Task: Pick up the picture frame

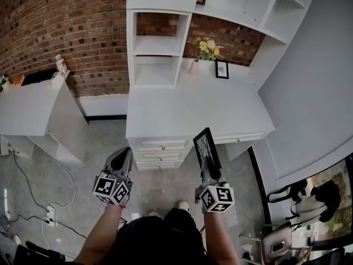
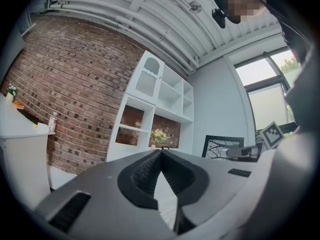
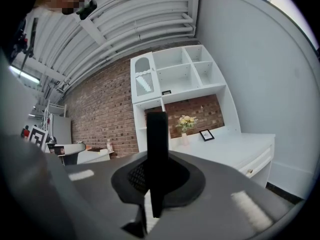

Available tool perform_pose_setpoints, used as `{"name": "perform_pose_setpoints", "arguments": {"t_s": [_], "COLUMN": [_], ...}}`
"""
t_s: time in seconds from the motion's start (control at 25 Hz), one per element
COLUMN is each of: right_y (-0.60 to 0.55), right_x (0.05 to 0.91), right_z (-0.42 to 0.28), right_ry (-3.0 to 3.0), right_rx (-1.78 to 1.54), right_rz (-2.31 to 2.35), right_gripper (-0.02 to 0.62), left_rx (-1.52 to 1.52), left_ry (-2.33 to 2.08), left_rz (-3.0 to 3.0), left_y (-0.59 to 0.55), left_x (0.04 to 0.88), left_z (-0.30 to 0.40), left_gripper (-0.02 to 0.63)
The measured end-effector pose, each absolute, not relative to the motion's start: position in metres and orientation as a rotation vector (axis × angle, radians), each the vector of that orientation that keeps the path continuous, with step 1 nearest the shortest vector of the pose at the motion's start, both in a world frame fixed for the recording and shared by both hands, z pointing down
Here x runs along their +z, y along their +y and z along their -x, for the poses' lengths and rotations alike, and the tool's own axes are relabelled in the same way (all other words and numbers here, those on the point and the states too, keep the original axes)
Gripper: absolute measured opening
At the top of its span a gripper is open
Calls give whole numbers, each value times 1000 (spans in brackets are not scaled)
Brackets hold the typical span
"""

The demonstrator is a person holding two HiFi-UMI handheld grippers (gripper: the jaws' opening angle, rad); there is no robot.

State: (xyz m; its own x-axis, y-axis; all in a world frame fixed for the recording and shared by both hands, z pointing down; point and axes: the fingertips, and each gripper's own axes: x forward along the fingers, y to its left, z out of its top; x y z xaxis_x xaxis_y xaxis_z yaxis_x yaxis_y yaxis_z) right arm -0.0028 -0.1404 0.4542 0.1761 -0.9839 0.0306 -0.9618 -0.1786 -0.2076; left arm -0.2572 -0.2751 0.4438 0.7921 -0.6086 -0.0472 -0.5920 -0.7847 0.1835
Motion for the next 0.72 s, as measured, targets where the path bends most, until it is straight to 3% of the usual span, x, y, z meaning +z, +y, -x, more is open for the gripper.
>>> {"name": "perform_pose_setpoints", "arguments": {"t_s": [0.72], "right_y": [-135], "right_x": [464], "right_z": [11], "right_ry": [1951], "right_rx": [-225], "right_rz": [2331], "right_gripper": [11], "left_rx": [-166], "left_ry": [-1030], "left_rz": [-2805], "left_y": [-273], "left_x": [443], "left_z": [279], "left_gripper": [5]}}
